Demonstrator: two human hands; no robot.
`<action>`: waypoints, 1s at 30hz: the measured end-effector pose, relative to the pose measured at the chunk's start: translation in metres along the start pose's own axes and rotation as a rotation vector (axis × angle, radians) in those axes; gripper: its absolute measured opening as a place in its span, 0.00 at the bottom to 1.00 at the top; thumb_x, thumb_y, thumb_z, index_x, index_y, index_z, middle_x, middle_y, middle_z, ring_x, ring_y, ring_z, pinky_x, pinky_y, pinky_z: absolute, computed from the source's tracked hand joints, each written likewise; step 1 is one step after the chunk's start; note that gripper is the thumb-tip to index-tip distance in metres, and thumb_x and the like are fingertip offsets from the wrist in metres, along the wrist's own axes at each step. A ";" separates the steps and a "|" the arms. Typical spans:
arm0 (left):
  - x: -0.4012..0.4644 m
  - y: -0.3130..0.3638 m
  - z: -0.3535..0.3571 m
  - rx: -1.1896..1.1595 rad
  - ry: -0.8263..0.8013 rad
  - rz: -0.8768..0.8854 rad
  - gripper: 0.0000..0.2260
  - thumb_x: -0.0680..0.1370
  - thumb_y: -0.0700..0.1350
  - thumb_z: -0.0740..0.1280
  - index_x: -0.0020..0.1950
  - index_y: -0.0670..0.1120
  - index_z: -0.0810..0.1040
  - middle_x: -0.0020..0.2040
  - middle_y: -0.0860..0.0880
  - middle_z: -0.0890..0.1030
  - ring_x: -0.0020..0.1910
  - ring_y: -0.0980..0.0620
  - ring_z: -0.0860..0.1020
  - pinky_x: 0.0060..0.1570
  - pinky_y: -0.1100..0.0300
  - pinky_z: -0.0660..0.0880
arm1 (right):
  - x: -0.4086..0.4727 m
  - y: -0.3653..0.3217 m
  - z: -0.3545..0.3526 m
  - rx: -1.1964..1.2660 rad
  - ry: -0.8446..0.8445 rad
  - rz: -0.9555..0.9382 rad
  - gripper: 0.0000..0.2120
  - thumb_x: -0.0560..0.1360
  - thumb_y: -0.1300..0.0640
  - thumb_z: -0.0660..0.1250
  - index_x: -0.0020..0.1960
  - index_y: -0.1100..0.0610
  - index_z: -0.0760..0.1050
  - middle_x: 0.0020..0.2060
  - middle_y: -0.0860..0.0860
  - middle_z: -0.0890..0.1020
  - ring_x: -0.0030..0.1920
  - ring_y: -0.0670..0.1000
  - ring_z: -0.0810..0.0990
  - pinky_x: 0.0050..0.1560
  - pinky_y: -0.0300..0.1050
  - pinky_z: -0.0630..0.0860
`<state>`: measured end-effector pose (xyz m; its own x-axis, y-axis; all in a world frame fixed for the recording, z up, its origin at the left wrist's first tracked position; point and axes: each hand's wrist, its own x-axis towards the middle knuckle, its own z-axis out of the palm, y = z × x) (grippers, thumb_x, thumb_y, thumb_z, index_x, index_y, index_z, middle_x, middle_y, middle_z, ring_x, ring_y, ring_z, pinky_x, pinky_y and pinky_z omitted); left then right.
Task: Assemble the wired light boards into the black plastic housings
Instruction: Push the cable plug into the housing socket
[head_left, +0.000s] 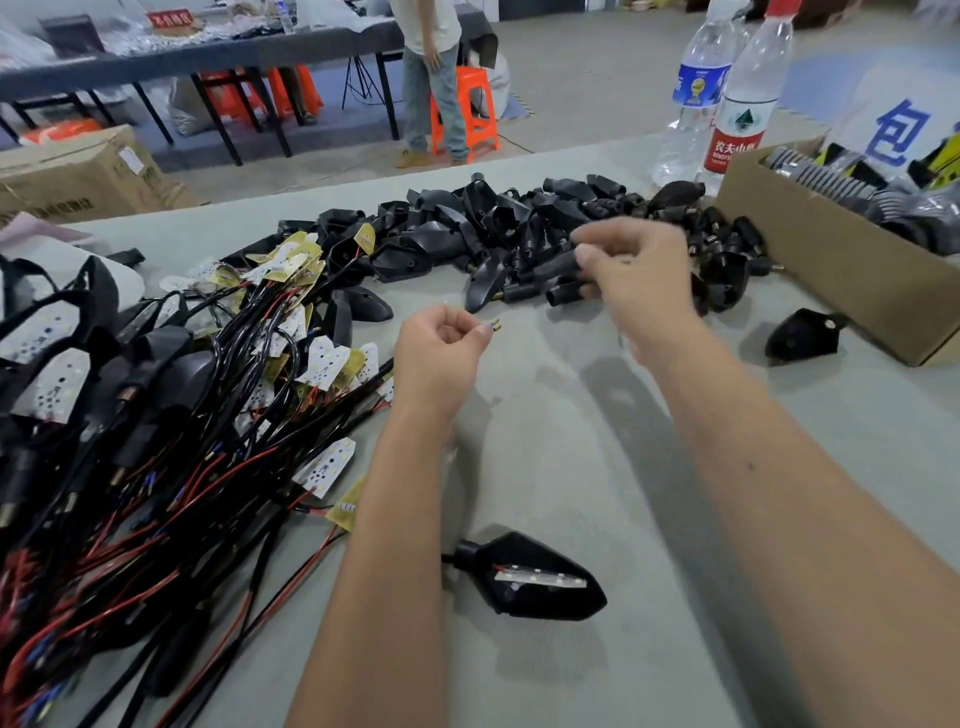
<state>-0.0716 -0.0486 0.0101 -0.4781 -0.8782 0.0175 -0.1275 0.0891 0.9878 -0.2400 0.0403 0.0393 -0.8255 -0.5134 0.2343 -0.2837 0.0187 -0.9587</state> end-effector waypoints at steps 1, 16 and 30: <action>-0.002 0.000 0.000 -0.022 0.016 0.012 0.09 0.79 0.37 0.72 0.42 0.46 0.76 0.36 0.44 0.76 0.29 0.53 0.70 0.29 0.63 0.65 | -0.014 0.001 0.006 0.121 -0.050 0.054 0.09 0.79 0.68 0.69 0.48 0.55 0.84 0.43 0.56 0.84 0.38 0.50 0.83 0.40 0.42 0.83; -0.026 -0.009 -0.017 -0.124 -0.044 -0.005 0.06 0.77 0.36 0.73 0.46 0.44 0.78 0.33 0.50 0.82 0.27 0.55 0.77 0.22 0.69 0.64 | -0.067 0.030 0.028 0.393 -0.085 0.190 0.13 0.84 0.63 0.63 0.46 0.58 0.84 0.36 0.53 0.84 0.34 0.46 0.78 0.38 0.40 0.76; -0.029 -0.011 -0.012 -0.130 -0.035 -0.004 0.07 0.76 0.36 0.75 0.45 0.44 0.78 0.32 0.50 0.82 0.28 0.55 0.78 0.26 0.65 0.68 | -0.075 0.029 0.029 0.243 -0.363 0.077 0.07 0.78 0.62 0.74 0.49 0.58 0.75 0.34 0.53 0.80 0.31 0.49 0.77 0.30 0.40 0.72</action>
<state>-0.0462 -0.0301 0.0004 -0.5082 -0.8612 0.0105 -0.0168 0.0221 0.9996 -0.1720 0.0548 -0.0107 -0.6026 -0.7872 0.1308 -0.0692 -0.1117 -0.9913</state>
